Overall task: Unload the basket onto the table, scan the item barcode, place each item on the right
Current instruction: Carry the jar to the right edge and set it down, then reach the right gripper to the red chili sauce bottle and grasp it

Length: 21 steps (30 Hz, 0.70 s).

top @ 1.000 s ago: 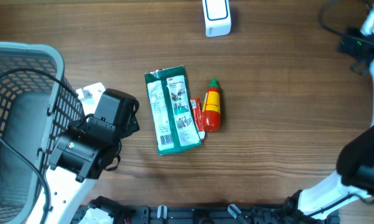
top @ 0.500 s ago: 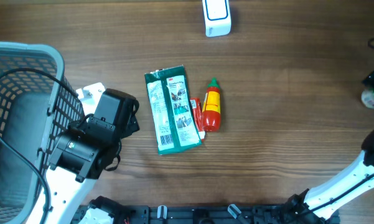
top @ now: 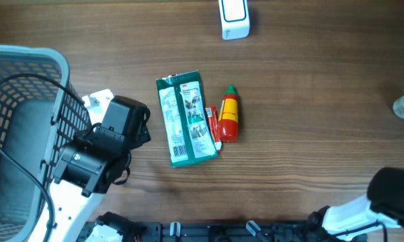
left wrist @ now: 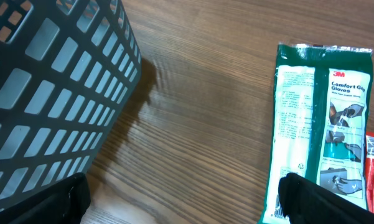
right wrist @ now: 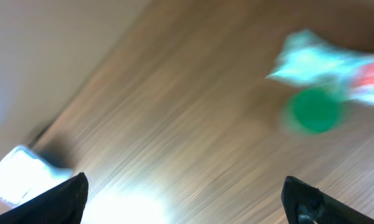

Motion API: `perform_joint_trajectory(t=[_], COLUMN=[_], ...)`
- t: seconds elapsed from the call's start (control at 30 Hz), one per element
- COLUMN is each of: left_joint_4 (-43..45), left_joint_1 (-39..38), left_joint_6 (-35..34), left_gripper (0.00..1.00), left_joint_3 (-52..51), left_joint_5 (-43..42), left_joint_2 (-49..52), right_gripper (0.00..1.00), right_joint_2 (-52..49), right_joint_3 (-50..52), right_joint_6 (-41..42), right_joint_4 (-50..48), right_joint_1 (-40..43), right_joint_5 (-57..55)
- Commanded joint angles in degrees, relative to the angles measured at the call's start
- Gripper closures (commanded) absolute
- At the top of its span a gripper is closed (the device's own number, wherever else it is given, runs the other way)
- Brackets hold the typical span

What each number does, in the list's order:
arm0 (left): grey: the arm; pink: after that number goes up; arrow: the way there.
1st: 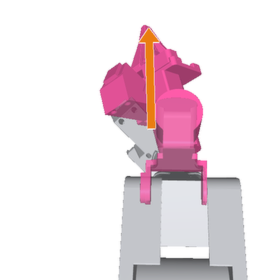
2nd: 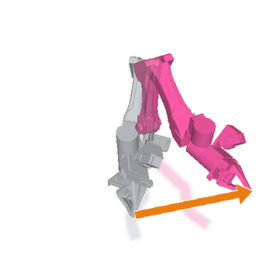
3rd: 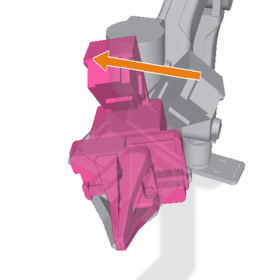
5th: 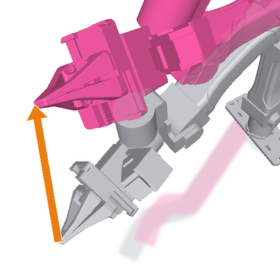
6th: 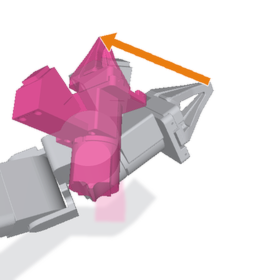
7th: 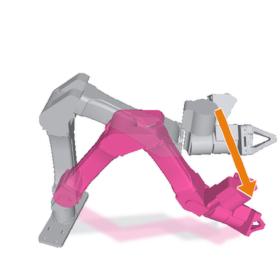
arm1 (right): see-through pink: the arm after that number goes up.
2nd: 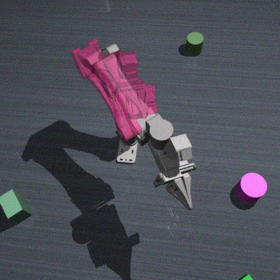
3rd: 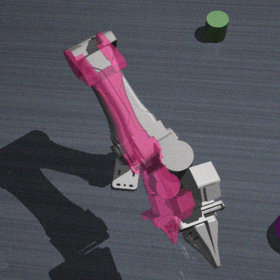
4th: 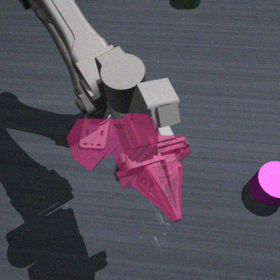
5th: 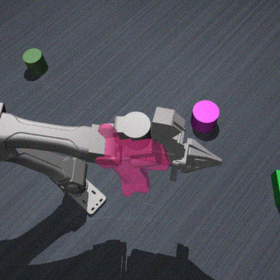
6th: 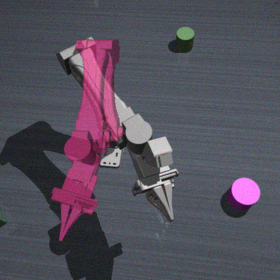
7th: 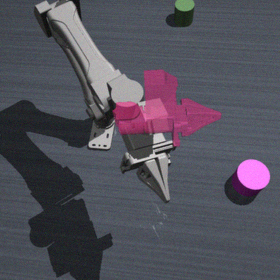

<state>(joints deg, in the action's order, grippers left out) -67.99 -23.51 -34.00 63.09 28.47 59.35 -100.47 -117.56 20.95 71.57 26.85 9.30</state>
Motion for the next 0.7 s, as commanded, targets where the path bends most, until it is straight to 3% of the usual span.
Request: perform_joint_trajectory(t=[0.0,0.17,0.33,0.47,0.57,0.67], left_joint_4=[0.0,0.0,0.0,0.0,0.0,0.0], left_joint_1=[0.3,0.3,0.3,0.3,0.3,0.3], left_joint_6=[-1.0,-1.0,-1.0,-1.0,-1.0,-1.0], left_gripper=[0.0,0.0,0.0,0.0,0.0,0.0], left_joint_3=[-0.2,-0.2,-0.2,-0.2,-0.2,-0.2], left_joint_5=[0.7,0.7,0.7,0.7,0.7,0.7], left_joint_2=[-0.1,-0.1,-0.1,-0.1,-0.1,-0.1], right_gripper=[0.0,0.0,0.0,0.0,0.0,0.0], right_joint_2=[-1.3,-1.3,-1.3,-1.3,-1.3,-1.7], right_joint_3=[1.7,13.5,32.5,41.6,46.9,49.3], right_joint_6=[1.6,2.2,14.1,23.6,25.8,25.7], right_joint_4=[5.9,7.1,-8.3,-15.6,-22.9,-28.6], right_joint_1=[-10.5,-28.7,-45.3,-52.3,-56.3,-57.3], right_joint_5=[13.8,17.6,16.0,3.5,-6.6,-7.4])
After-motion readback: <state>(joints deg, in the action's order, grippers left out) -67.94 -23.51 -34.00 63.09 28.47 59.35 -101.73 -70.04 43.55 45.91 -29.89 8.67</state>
